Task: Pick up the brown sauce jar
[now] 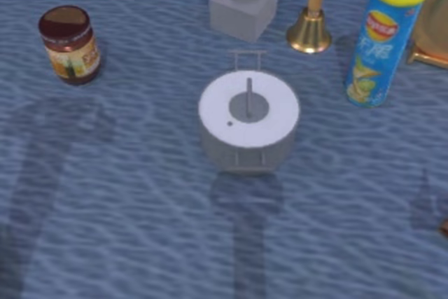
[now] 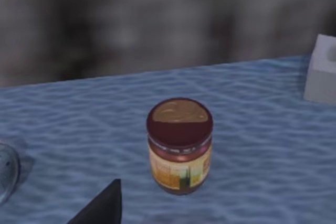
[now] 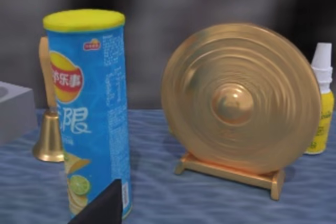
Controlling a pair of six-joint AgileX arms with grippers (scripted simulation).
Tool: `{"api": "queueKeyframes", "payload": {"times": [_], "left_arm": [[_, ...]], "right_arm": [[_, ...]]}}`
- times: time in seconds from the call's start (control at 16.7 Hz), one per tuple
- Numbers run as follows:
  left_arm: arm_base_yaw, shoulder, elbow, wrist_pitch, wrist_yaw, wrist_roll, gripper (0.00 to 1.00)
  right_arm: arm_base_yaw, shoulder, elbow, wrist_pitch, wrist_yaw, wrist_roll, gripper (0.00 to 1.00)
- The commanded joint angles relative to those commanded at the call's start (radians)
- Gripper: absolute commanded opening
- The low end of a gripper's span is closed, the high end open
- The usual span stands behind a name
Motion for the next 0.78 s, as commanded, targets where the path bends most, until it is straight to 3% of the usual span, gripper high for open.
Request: {"api": "queueKeyframes", "payload": {"times": [0.36,0.78], "left_arm": [[-0.015,0.654,0.535,-0.396,0.020,0.031,1.00],[-0.017,1.345,1.168,-0.782,0.000,0.054,1.00]], "right_arm": [[0.000,0.000,0.000,0.000,0.000,0.000,1.00],[0.000,0.000,0.000,0.000,0.000,0.000,1.00]]}}
